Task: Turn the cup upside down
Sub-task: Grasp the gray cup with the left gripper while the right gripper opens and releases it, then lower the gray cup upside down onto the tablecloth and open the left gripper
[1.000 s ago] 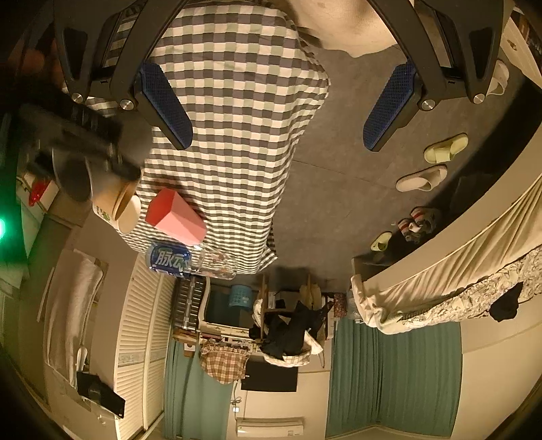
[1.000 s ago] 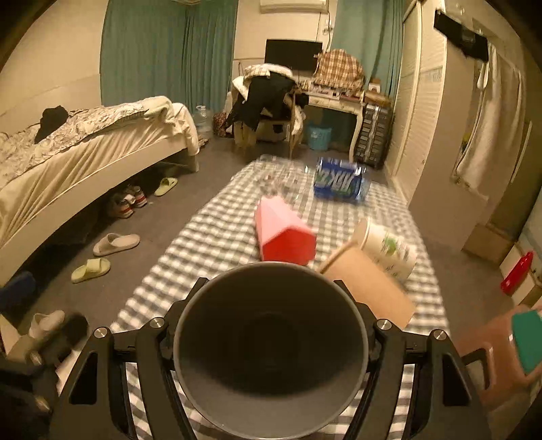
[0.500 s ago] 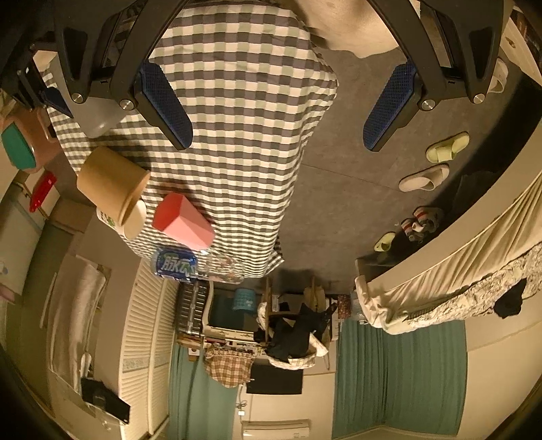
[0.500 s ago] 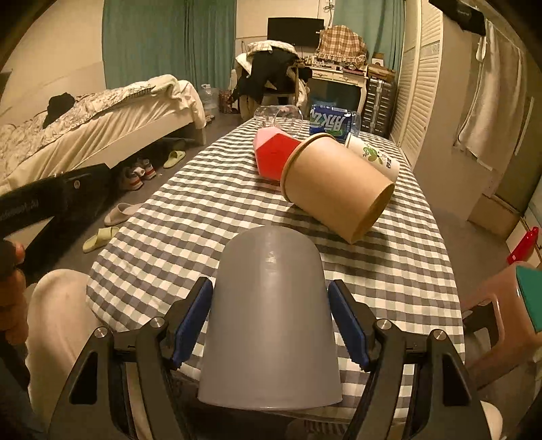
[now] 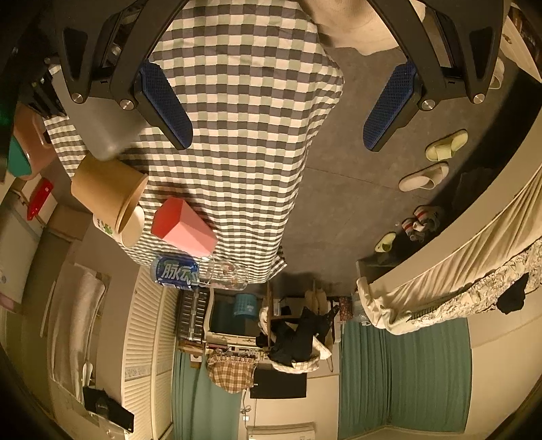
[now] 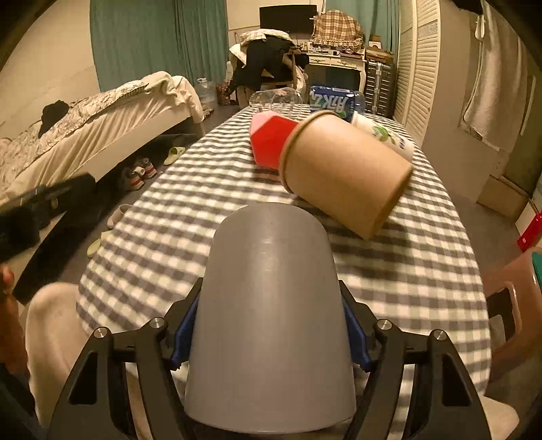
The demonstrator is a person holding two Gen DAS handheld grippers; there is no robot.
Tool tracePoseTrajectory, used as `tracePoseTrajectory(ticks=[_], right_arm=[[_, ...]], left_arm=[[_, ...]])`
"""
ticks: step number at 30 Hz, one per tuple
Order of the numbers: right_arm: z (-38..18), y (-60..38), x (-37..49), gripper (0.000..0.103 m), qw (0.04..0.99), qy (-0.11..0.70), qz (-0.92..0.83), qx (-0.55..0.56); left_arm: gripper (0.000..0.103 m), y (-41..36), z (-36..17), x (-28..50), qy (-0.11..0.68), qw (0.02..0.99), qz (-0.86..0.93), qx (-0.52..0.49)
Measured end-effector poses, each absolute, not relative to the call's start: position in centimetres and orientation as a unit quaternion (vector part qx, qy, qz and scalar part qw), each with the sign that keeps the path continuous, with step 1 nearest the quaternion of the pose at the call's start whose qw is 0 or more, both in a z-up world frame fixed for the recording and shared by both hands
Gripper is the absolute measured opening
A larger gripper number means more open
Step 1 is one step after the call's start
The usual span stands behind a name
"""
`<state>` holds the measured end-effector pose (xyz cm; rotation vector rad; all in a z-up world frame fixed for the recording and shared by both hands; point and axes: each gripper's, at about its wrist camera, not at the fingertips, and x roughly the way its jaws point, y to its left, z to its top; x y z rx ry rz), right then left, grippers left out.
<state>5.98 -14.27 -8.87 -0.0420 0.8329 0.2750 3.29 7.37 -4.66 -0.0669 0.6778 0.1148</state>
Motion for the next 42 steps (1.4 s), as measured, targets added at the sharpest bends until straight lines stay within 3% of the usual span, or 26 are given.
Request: tracePoseTrajectory(ticks=[12, 13, 15, 16, 27, 36, 39, 42], right_arm=[[-8.7, -12.7, 8.1, 0.071, 0.902, 0.407, 0.144, -0.023], [-8.3, -12.9, 8.0, 0.073, 0.905, 0.402, 0.14, -0.025], [-6.5, -14.2, 7.5, 0.089, 0.912, 0.385, 0.142, -0.02], [-5.7, -14.8, 7.3, 0.09, 0.913, 0.381, 0.145, -0.016], [2.2, -23.5, 9.6, 0.094, 0.928, 0.356, 0.097, -0.054], [-0.7, -26.8, 12.7, 0.094, 0.924, 0.368, 0.104, 0.012], [-1.4, -27.5, 13.0, 0.094, 0.923, 0.369, 0.106, 0.026], [-1.7, -27.5, 13.0, 0.094, 0.922, 0.371, 0.108, 0.033]], left_arm=[[0.103, 7.0, -5.1, 4.1, 0.343, 0.936, 0.07, -0.019], [0.103, 6.6, -4.8, 4.2, 0.344, 0.936, 0.071, -0.011], [0.103, 6.1, -4.4, 4.4, 0.345, 0.936, 0.071, -0.006], [0.103, 5.8, -4.1, 4.6, 0.348, 0.935, 0.07, -0.006], [0.103, -1.9, -2.1, 7.9, 0.399, 0.917, -0.004, -0.004], [0.102, -5.5, -5.4, 10.7, 0.47, 0.882, -0.01, 0.0], [0.097, -5.8, -6.4, 11.4, 0.492, 0.87, -0.017, 0.0], [0.084, -6.2, -7.3, 11.8, 0.512, 0.859, -0.022, 0.007]])
